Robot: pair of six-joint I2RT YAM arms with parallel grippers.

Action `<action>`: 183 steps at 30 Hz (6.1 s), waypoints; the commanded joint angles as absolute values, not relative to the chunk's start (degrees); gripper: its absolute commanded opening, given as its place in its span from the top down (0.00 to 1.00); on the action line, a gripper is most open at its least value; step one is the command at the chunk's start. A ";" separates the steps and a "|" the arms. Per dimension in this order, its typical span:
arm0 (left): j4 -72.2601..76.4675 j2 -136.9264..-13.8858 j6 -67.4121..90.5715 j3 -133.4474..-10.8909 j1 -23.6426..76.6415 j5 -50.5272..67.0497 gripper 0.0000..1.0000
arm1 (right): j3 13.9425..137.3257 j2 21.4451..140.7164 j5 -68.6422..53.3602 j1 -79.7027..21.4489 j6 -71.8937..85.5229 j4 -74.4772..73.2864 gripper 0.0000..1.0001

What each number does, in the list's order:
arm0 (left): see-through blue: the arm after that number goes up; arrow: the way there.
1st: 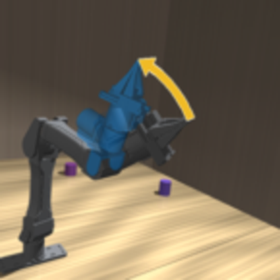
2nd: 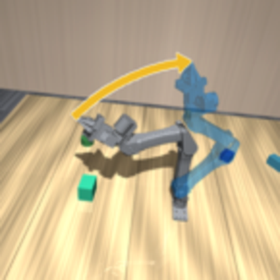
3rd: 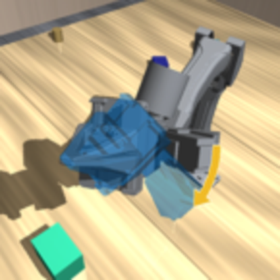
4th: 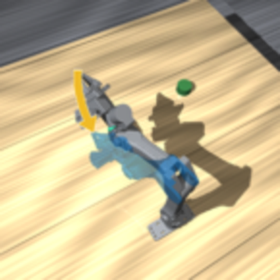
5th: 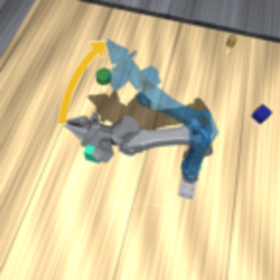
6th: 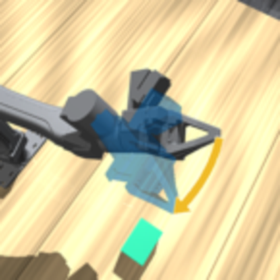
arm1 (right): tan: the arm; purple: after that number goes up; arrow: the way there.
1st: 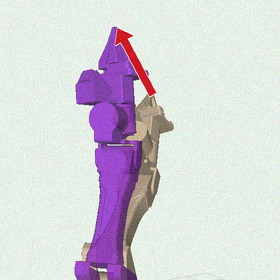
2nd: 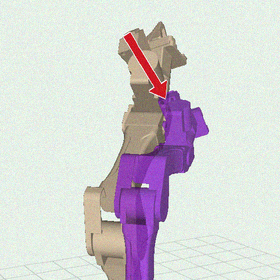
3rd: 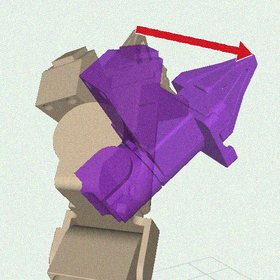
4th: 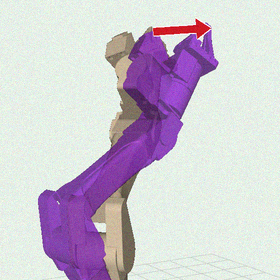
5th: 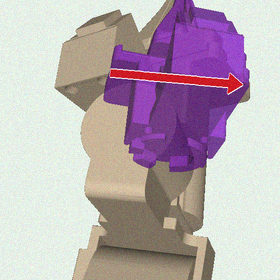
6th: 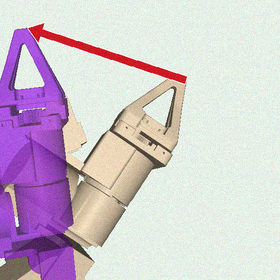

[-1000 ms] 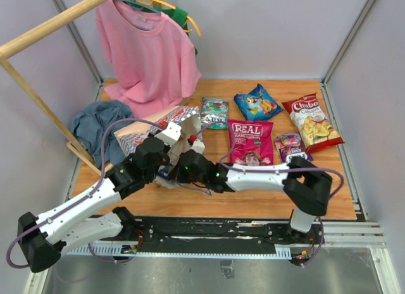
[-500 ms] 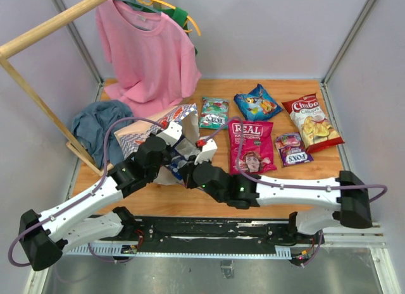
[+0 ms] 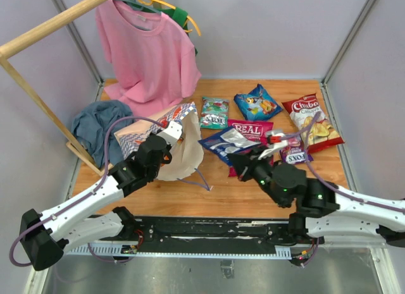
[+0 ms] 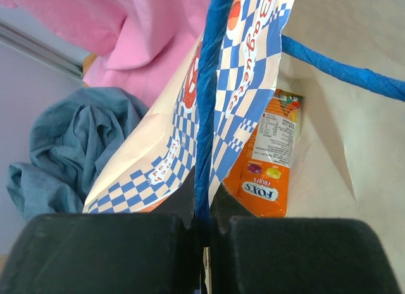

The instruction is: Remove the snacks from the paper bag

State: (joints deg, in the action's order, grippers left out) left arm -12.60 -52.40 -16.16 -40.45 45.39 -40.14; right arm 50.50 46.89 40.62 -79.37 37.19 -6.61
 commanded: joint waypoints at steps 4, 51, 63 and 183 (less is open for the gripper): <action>-13.01 -52.65 -14.88 -41.75 44.30 -40.23 0.99 | 53.93 39.28 51.06 -74.50 40.98 -32.62 0.99; -12.68 -50.03 -13.41 -41.76 41.58 -39.44 0.99 | 85.63 98.07 -7.08 -39.93 78.32 -41.81 0.86; -12.48 -50.01 -13.58 -41.67 41.31 -39.51 0.99 | 102.32 107.75 -6.57 -35.99 66.79 -35.83 0.01; -12.83 -50.36 -12.94 -42.63 40.52 -32.01 0.99 | 26.43 63.59 -2.66 -49.36 -57.94 10.40 0.28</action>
